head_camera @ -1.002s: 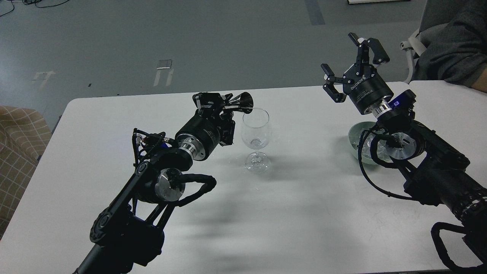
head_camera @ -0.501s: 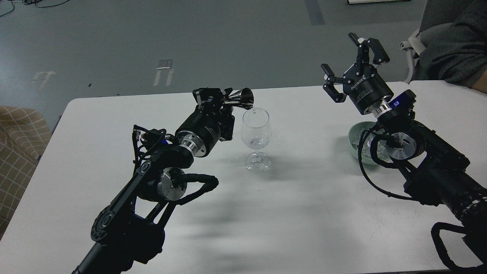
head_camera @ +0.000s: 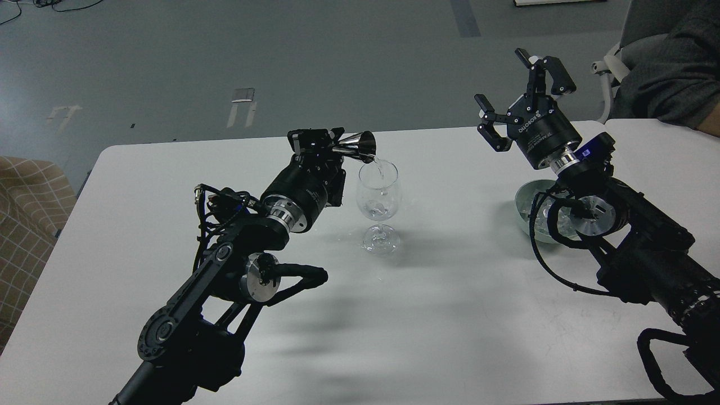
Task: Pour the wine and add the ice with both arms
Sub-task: 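Tilt the jigger with the left gripper to pour into the glass, then turn the jigger upright and bring it back with the left gripper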
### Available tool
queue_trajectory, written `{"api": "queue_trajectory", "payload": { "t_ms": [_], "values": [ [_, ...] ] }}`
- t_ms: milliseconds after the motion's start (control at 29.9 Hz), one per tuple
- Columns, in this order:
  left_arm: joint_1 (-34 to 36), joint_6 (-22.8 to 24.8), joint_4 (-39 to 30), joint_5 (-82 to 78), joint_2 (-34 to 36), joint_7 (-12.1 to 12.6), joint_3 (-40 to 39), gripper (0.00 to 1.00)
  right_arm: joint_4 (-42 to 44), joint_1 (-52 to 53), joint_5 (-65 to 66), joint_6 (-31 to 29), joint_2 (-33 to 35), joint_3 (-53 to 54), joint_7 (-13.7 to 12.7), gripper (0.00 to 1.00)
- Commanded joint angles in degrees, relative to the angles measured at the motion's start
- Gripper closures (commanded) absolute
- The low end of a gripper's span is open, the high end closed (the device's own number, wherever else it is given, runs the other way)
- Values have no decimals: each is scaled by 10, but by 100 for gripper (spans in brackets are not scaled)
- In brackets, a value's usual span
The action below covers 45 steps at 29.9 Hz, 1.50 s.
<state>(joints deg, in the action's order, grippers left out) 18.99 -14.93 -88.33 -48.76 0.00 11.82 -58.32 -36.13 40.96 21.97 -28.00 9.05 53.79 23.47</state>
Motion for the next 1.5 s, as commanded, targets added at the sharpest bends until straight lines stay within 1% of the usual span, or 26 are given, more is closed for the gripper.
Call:
{"api": "queue_trajectory", "payload": {
  "t_ms": [0,100,200,368,702,802,935,1036,1136,1270,1470],
  "values": [
    [1,0,0,-1,0,-3,0,100,0,-1,0,0,0,0,0,0],
    [0,0,0,-6,0,-12,0,100,0,-1,0,0,0,0,0,0],
    [-2,1,0,-24,0,-14,5,100,0,-1,0,0,0,0,0,0],
    [3,1,0,-40,0,-30,35,100,-1,-1,0,0,0,0,0,0],
    [3,0,3,-73,0,-34,40,100,-6,-7,0,0,0,0,0,0],
    [3,0,10,-73,0,-43,40,99,-7,-8,0,0,0,0,0,0],
    [2,0,10,-73,0,-44,40,99,-7,-8,0,0,0,0,0,0],
    [3,0,11,-78,0,-54,40,99,-7,-8,0,0,0,0,0,0],
    [2,1,12,-96,11,-57,40,99,-7,-8,0,0,0,0,0,0],
    [4,17,12,-120,17,-64,40,99,-7,-8,0,0,0,0,0,0],
    [5,20,13,-160,24,-75,41,99,-7,-8,0,0,0,1,0,0]
  ]
}}
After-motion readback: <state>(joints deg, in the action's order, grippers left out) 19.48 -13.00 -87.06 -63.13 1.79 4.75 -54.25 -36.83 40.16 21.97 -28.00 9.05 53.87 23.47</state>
